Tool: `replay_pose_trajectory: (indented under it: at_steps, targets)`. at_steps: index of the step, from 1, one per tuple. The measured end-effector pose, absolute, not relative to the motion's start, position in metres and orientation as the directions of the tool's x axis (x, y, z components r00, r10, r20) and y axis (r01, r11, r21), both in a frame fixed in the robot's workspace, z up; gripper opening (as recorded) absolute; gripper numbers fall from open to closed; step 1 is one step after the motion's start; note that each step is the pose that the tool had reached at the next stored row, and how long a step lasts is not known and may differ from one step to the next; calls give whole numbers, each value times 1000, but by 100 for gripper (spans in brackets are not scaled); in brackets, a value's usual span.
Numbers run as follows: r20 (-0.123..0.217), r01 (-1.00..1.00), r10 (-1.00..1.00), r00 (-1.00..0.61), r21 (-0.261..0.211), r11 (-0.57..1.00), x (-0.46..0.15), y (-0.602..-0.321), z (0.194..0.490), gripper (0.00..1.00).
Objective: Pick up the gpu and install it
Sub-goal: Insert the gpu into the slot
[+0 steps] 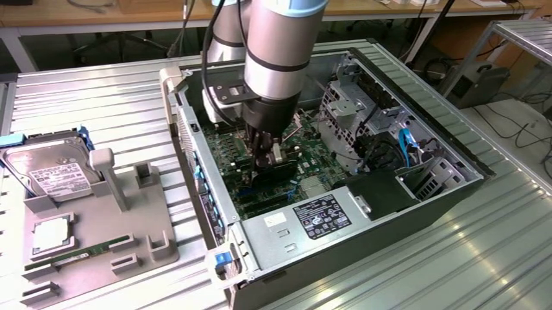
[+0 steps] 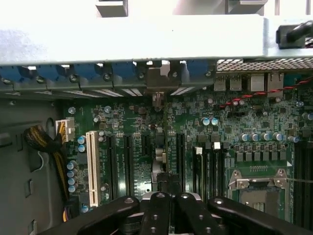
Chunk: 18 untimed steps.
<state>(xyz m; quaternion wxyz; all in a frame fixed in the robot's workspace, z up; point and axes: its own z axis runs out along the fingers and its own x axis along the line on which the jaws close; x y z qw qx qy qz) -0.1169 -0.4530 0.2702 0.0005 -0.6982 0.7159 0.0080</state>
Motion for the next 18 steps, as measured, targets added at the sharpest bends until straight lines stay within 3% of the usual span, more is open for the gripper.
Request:
replay_pose_trajectory:
  at_steps: [6, 11, 18]
  targets:
    - [-15, -1000, -1000, -25, 10, 25, -118, -453, 272, 11]
    - [-13, -1000, -1000, -25, 11, 25, -117, -453, 301, 11]
    - [-13, -1000, -1000, -25, 11, 25, -117, -453, 303, 11]
